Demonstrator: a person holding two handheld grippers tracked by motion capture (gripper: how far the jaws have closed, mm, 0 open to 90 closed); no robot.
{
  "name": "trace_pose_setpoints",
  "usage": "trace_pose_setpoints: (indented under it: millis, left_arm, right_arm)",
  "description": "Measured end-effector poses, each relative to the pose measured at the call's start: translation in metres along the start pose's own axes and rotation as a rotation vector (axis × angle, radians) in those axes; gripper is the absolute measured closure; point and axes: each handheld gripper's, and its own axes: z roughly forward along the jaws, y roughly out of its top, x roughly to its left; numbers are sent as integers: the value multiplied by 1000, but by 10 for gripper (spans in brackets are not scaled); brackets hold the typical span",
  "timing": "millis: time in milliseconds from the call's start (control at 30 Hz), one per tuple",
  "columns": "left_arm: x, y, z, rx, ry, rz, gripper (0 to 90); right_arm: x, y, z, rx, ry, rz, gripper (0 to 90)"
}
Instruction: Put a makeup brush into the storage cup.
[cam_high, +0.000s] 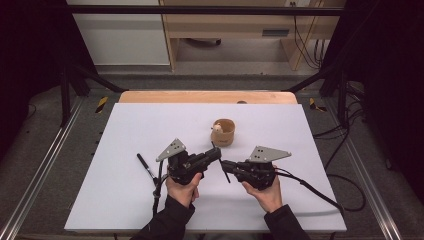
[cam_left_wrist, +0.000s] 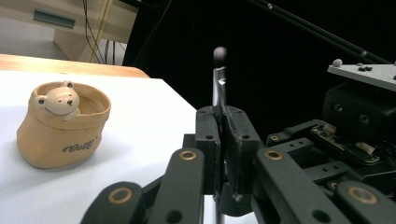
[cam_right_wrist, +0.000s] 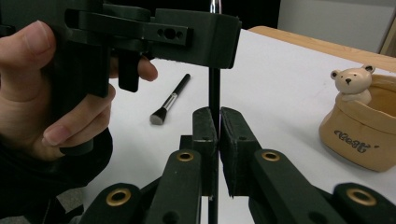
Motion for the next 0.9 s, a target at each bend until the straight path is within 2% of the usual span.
trace_pose_setpoints:
  millis: [100, 133, 167, 200, 233, 300, 333, 500, 633, 667, 767, 900]
  left_arm:
    - [0, 0, -1, 1, 1, 5, 847]
    - [-1, 1, -2, 5, 10, 22, 848]
    - [-1, 1, -2, 5, 10, 22, 847]
    - [-1, 1, -2, 5, 13, 28, 848]
    - [-2, 1, -2, 13, 22, 45, 848]
    - [-4, 1, -1, 16, 25, 52, 848]
    - [-6, 1, 1, 25, 30, 70, 848]
    - [-14, -1, 7, 47, 37, 111, 848]
    - [-17, -2, 10, 56, 35, 122, 848]
    - [-18, -3, 11, 62, 35, 129, 848]
    - [-18, -4, 12, 69, 34, 131, 848]
    - [-19, -5, 13, 75, 33, 137, 848]
  right_arm:
    - [-1, 0, 1, -1, -23, -5, 698]
    - [-1, 0, 1, -2, -32, -9, 669]
    - [-1, 0, 1, -2, -32, -9, 669]
    - [-1, 0, 1, -6, -41, -14, 629]
    - [-2, 0, 1, -8, -41, -15, 624]
    - [-2, 0, 2, -9, -42, -15, 619]
    - [-2, 0, 2, -6, -40, -9, 609]
    - [-2, 0, 2, 8, -24, 14, 636]
    - [-2, 0, 2, 15, -21, 17, 669]
    - [-2, 0, 1, 15, -18, 20, 703]
    - [-2, 0, 1, 17, -13, 23, 732]
    - [-2, 1, 0, 25, -4, 27, 846]
